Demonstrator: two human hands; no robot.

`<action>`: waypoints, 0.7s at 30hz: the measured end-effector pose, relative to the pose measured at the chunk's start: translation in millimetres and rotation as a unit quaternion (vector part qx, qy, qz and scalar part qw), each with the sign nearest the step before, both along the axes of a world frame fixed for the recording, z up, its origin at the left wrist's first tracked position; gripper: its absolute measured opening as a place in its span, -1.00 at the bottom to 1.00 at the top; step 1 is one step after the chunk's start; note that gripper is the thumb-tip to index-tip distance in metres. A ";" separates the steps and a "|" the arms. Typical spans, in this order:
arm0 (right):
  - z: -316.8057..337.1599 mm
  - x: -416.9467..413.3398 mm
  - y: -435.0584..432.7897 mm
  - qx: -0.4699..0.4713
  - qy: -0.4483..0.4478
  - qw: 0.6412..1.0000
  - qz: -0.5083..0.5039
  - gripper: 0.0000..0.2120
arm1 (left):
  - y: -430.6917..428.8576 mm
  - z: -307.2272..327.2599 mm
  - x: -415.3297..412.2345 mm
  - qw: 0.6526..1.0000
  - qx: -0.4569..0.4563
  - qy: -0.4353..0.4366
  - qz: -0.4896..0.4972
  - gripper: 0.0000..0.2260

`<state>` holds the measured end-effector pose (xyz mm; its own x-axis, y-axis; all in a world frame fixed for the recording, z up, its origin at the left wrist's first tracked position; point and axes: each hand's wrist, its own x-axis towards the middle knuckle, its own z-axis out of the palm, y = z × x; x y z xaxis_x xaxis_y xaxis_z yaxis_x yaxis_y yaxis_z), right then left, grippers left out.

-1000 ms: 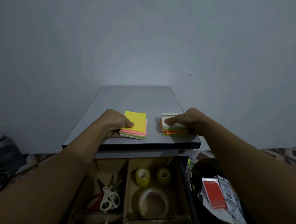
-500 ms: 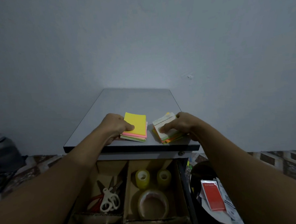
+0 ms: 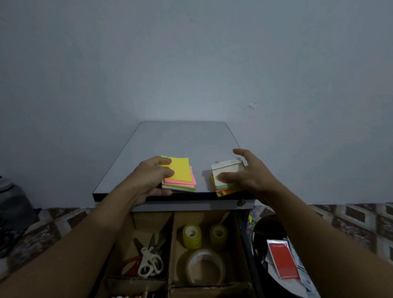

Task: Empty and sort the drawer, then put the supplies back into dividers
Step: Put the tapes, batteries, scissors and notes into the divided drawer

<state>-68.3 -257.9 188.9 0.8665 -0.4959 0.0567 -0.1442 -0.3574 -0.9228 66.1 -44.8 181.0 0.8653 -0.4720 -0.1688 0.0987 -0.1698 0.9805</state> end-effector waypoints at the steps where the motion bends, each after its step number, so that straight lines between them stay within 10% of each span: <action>1: -0.4 -1.4 -0.3 0.013 -0.005 1.000 0.001 -0.21 | 1.1 -0.3 0.0 1.000 -0.006 0.013 0.000 -0.70; 13: -6.4 -16.2 -5.0 0.126 -0.036 0.991 -0.022 -0.46 | 28.4 -7.0 -23.1 0.998 -0.044 -0.027 -0.034 -0.62; 21: -16.8 -46.0 -9.2 0.186 -0.059 0.981 0.002 -0.54 | 65.2 -36.3 -79.0 0.968 0.029 -0.065 -0.241 -0.54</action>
<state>-114.3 -267.1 172.1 0.8668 -0.4978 -0.0268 -0.0270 0.0068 -0.9996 -12.9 20.4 144.8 0.5631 -0.8187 -0.1126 -0.1284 -0.2212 0.9667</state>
